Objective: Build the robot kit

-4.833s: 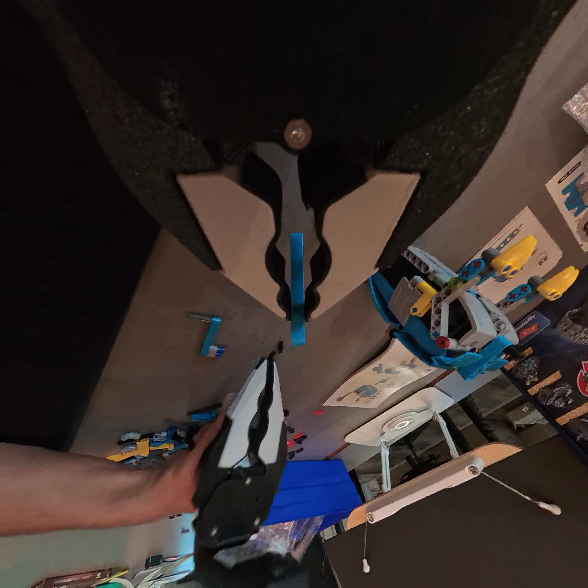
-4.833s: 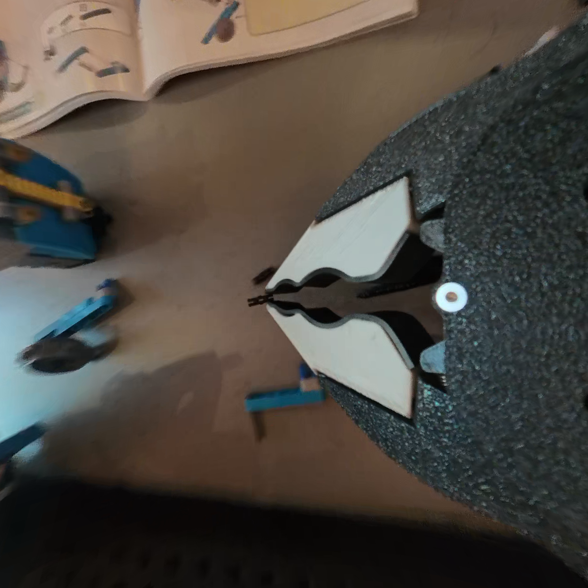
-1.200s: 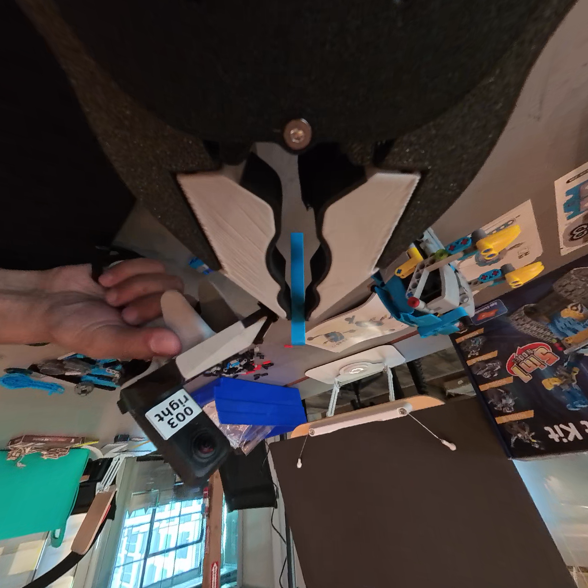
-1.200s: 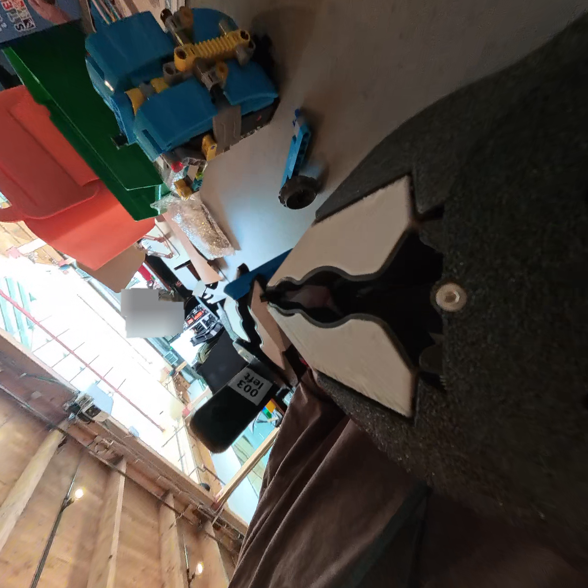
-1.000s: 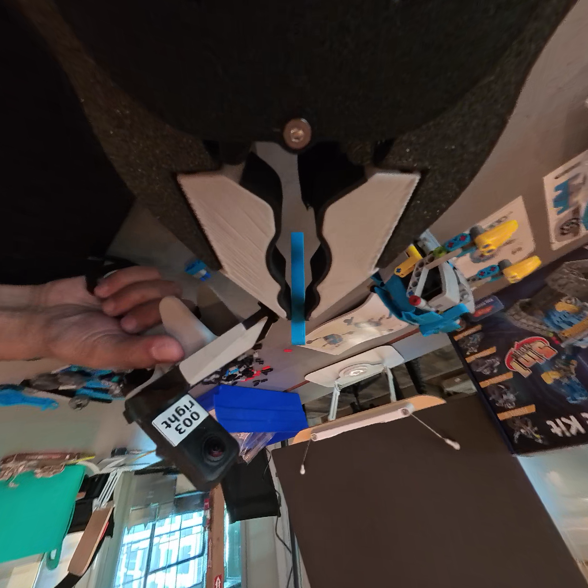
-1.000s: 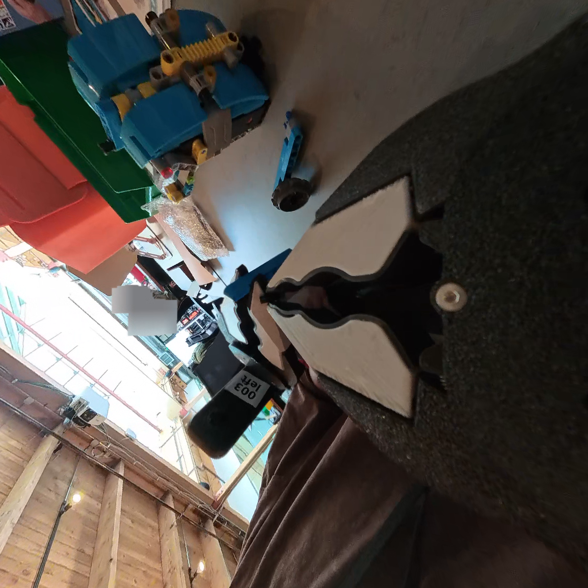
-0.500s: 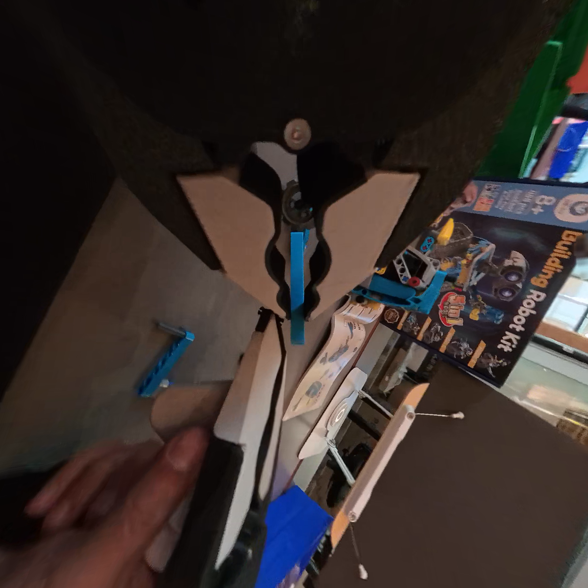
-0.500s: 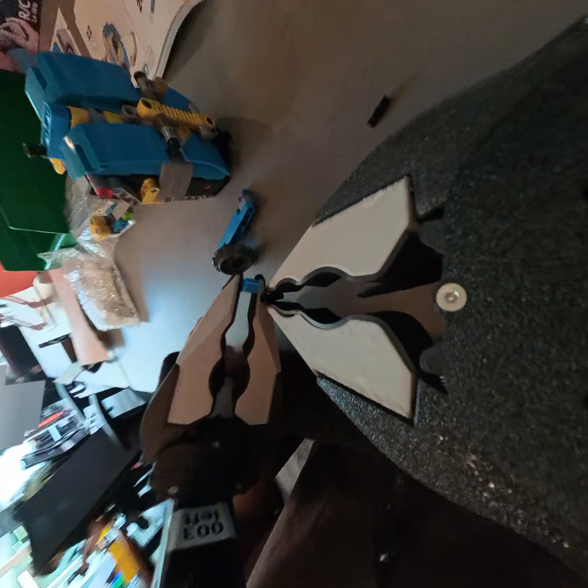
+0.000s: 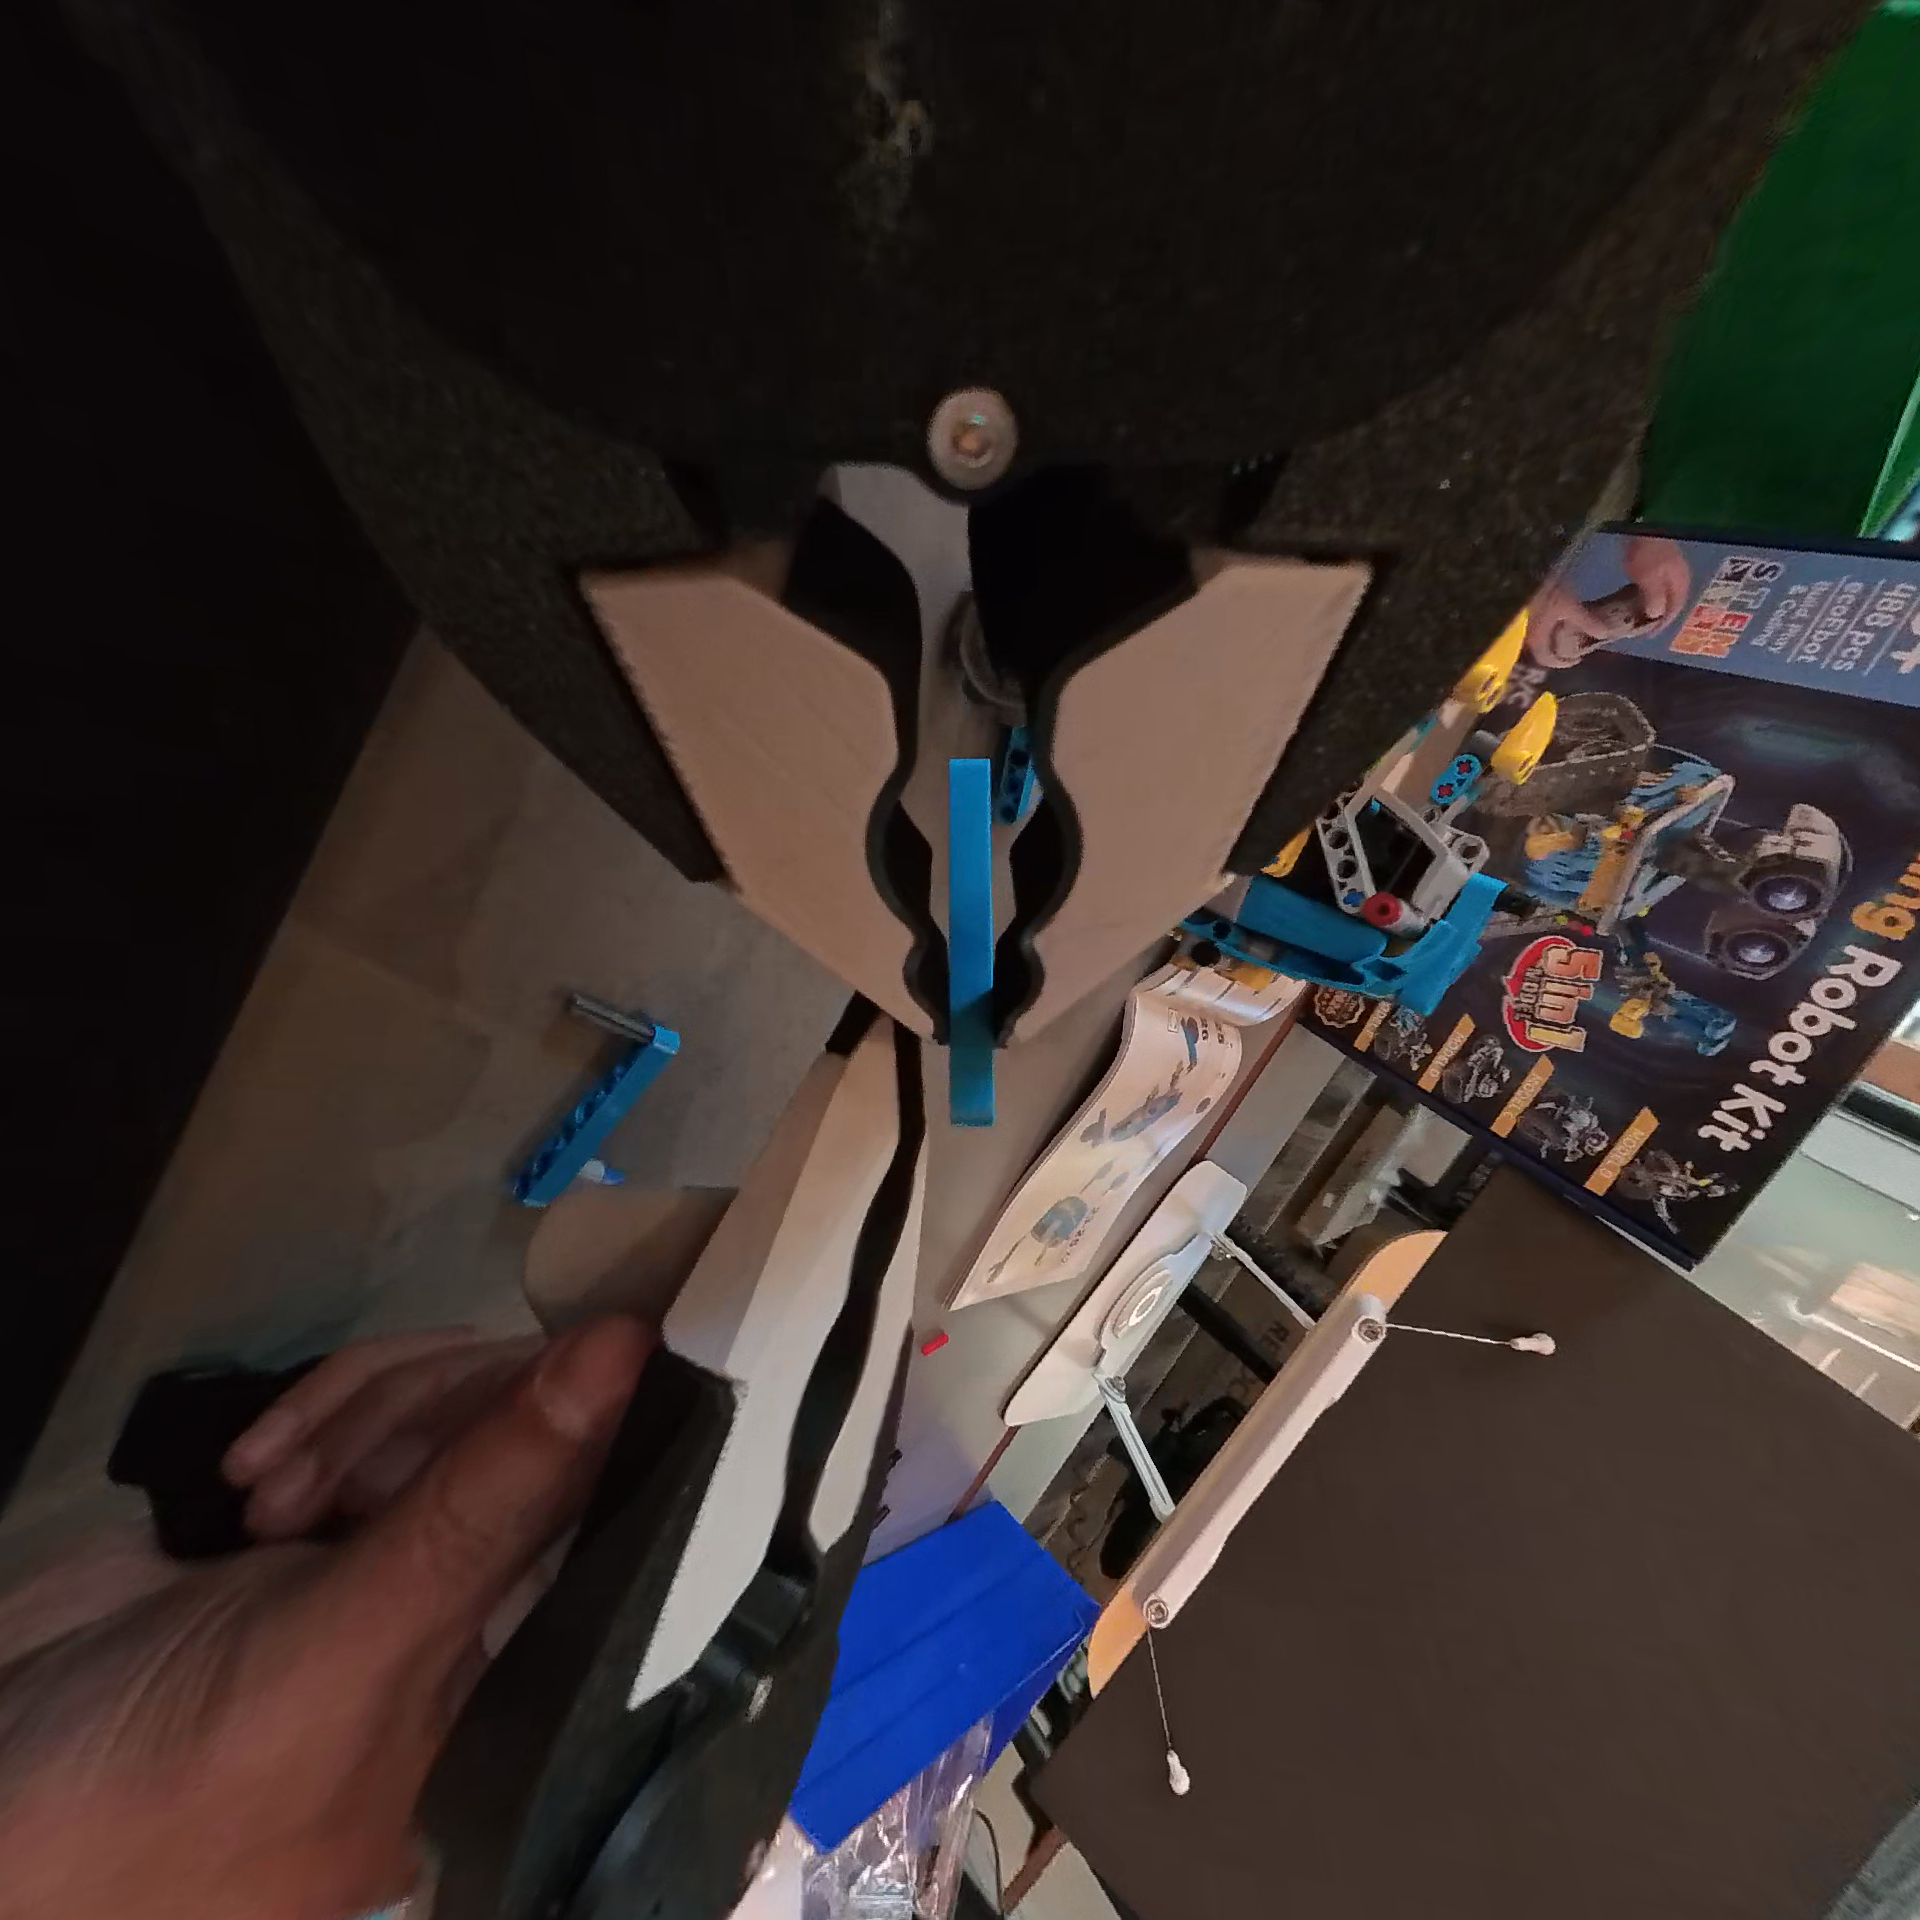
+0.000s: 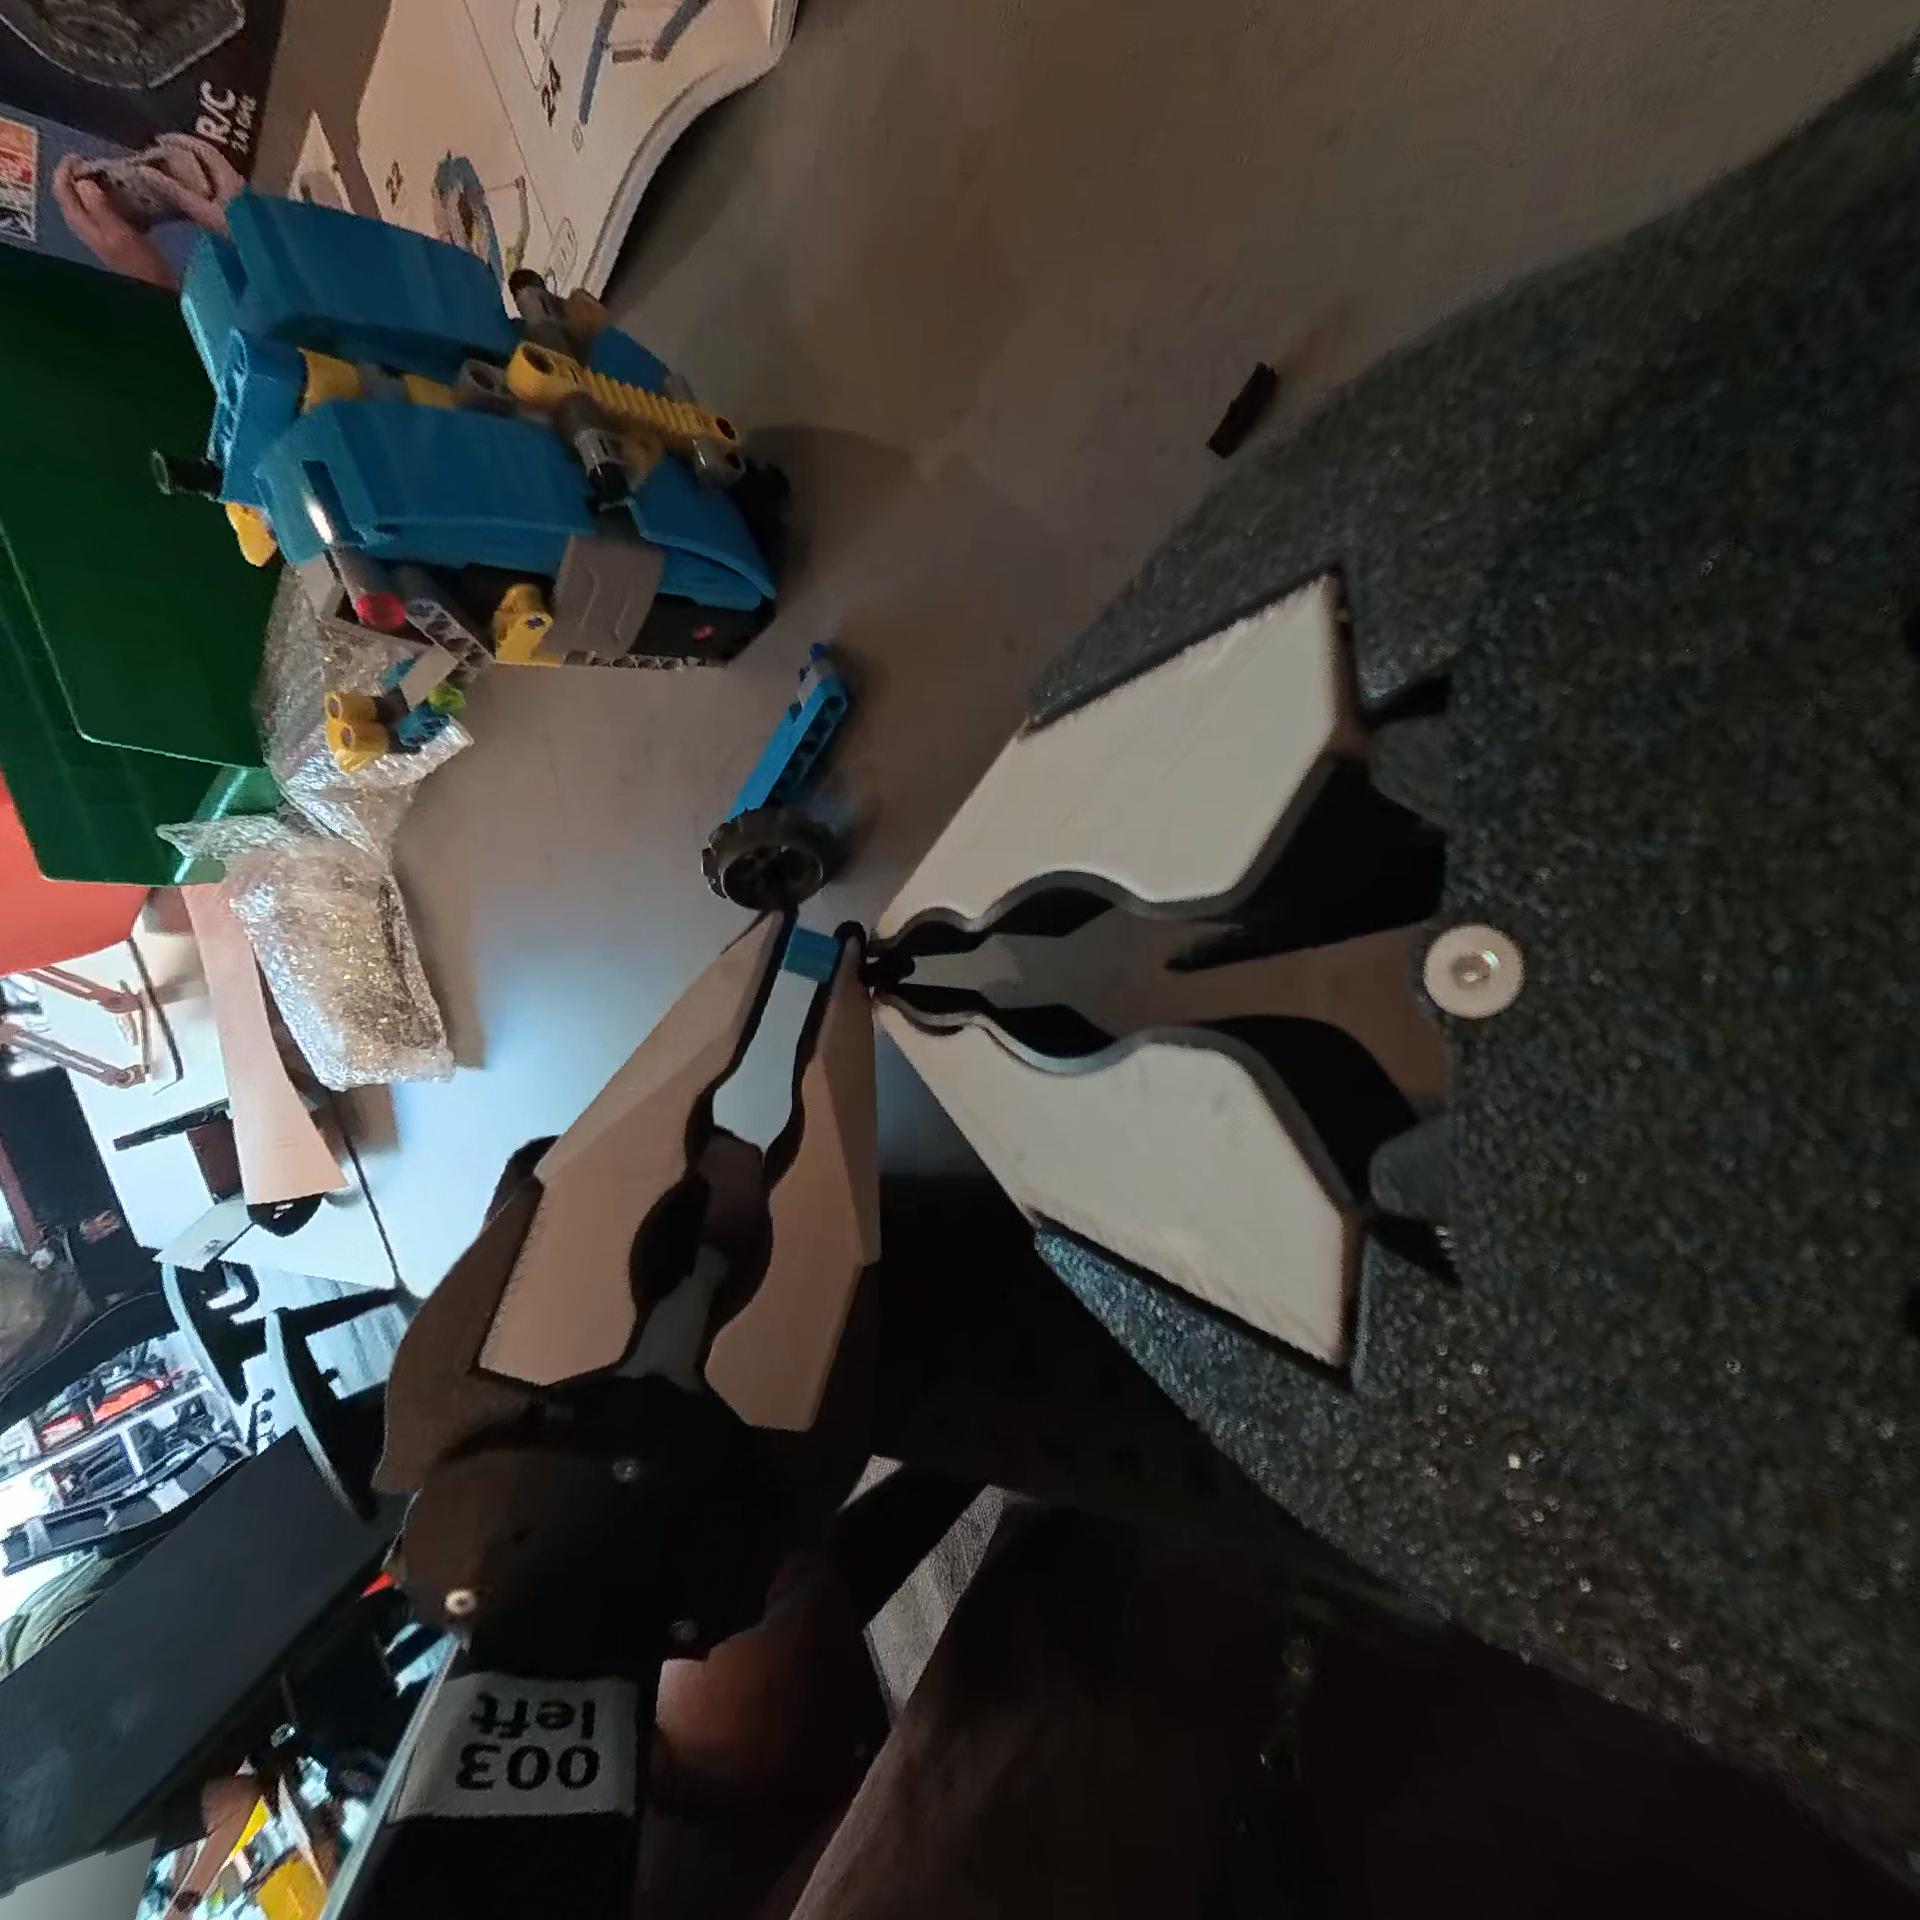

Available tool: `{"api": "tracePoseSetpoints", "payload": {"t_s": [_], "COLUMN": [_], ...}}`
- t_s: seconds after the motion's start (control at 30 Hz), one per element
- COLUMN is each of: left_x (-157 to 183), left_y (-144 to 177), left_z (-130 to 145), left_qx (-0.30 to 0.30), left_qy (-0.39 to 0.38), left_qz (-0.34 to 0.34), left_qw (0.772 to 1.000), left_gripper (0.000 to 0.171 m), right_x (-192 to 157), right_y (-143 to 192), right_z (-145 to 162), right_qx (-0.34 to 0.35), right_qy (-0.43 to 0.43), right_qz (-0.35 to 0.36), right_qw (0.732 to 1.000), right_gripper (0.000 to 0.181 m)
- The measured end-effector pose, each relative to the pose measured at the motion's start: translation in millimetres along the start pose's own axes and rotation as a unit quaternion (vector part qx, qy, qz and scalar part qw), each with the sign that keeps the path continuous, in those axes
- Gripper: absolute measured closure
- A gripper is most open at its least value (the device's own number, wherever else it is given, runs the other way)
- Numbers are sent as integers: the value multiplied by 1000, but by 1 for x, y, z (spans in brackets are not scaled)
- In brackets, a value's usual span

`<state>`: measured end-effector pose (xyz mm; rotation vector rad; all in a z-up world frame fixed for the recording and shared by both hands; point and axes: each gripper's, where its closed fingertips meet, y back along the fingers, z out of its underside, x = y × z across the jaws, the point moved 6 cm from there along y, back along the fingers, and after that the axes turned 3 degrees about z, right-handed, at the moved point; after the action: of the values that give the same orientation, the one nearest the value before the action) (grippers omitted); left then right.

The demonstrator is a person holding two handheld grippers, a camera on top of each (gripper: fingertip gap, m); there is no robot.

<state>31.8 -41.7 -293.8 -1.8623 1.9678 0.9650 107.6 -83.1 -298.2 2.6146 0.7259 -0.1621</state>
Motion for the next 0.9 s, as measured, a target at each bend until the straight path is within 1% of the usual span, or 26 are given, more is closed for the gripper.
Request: {"api": "tracePoseSetpoints", "payload": {"t_s": [0.13, 0.2, 0.3, 0.33, 0.43, 0.5, 0.57, 0.63, 0.73, 0.8, 0.9], "left_x": [7, 7, 4, 2, -18, -24, -22, -18, -15, -16, -18], "left_y": [-2, -2, 0, 1, 10, 14, 13, 11, 11, 11, 11], "left_z": [2, 1, -1, -2, -3, -2, -2, -5, -8, -8, -6], "left_qx": [-20, -21, -11, 0, 38, 60, 68, 72, 84, 92, 100], "left_qy": [-55, -61, -54, -42, 52, 101, 122, 127, 145, 168, 213], "left_qz": [-9, -13, -21, -21, -29, -16, 7, 23, 39, 51, 71], "left_qw": [998, 998, 998, 999, 997, 993, 990, 989, 985, 980, 969], "left_gripper": [165, 165, 165, 165, 165, 165, 165, 165, 165, 165, 165], "right_x": [0, 1, 2, 2, 6, 10, 10, 7, 1, -2, -9], "right_y": [-4, -4, -4, -3, 6, 15, 23, 24, 24, 22, 17], "right_z": [6, 7, 5, 4, -8, -14, -23, -27, -31, -33, -34], "right_qx": [-27, -25, -9, 2, 72, 111, 155, 162, 165, 167, 159], "right_qy": [10, 3, -34, -54, -134, -151, -157, -143, -88, -71, -20], "right_qz": [11, 10, -13, -28, -86, -96, -107, -104, -69, -57, -34], "right_qw": [1000, 1000, 999, 998, 985, 978, 970, 971, 980, 982, 987], "right_gripper": [176, 177, 177, 177, 177, 177, 177, 177, 177, 177, 178]}}
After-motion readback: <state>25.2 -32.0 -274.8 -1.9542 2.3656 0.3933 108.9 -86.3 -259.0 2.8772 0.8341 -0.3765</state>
